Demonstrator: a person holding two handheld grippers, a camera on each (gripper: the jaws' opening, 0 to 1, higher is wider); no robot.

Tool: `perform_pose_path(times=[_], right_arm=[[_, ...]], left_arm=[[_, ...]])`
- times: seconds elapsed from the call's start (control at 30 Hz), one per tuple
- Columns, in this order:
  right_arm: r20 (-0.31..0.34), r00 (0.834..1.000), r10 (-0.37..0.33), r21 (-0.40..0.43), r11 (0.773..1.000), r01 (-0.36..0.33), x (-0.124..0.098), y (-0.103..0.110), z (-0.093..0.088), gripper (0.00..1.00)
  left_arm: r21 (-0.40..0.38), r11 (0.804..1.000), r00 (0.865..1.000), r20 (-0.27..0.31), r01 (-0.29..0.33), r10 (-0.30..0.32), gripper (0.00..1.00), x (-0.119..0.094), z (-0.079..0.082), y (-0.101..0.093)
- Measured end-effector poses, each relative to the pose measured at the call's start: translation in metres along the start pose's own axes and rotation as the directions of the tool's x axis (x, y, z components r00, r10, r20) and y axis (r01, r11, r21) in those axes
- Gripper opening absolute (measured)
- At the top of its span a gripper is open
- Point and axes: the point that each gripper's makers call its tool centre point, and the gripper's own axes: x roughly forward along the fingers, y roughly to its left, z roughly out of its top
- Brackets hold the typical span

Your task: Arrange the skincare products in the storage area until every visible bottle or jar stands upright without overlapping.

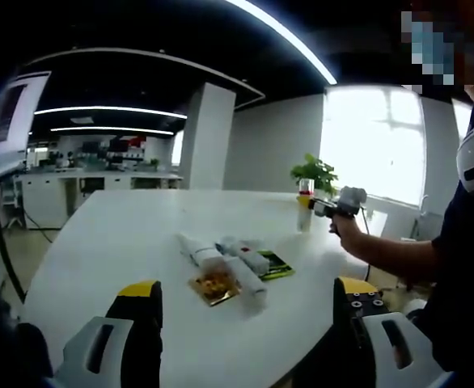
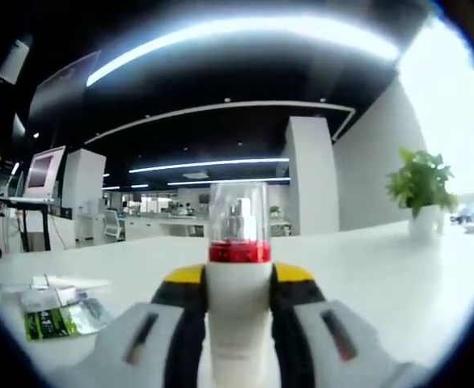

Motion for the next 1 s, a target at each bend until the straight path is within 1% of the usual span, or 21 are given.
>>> perform_pose_path(times=[0.17,0.23,0.37,0.57,0.7,0.73,0.8,1.0], right_arm=[[-0.005,1.0,-0.014,0.019,1.0,0.014,-0.003,-0.002,-0.007,0.29],[0.009,1.0,-0.016,0.017,1.0,0.016,-0.003,-0.001,-0.004,0.29],[0.018,1.0,-0.009,-0.013,1.0,0.01,-0.005,0.004,-0.003,0.3],[0.025,1.0,-0.014,-0.021,1.0,0.015,-0.008,0.006,-0.001,0.3],[0.022,1.0,-0.019,-0.019,1.0,0.02,-0.008,0.004,-0.002,0.3],[0.02,1.0,-0.019,-0.019,1.0,0.02,-0.004,-0.002,-0.005,0.3],[0.018,1.0,-0.022,-0.025,0.999,0.023,-0.003,-0.004,-0.006,0.3],[0.012,1.0,-0.027,-0.03,0.999,0.027,-0.002,-0.005,-0.007,0.3]], left_arm=[[-0.001,1.0,1.0,-0.001,-0.005,0.005,0.88,-0.001,0.0,0.001],[0.0,1.0,1.0,-0.002,-0.006,0.006,0.88,-0.001,0.0,0.002],[0.0,1.0,1.0,-0.004,-0.004,0.004,0.88,0.0,0.0,0.001],[0.005,1.0,1.0,-0.005,0.004,-0.004,0.88,0.002,0.001,-0.001],[0.01,1.0,1.0,-0.005,0.009,-0.009,0.88,0.003,0.003,-0.003],[0.012,1.0,1.0,-0.004,0.01,-0.01,0.88,0.003,0.004,-0.003],[0.013,1.0,1.0,-0.003,0.013,-0.013,0.88,0.004,0.005,-0.004],[0.015,1.0,1.0,-0.005,0.015,-0.014,0.88,0.004,0.005,-0.003]])
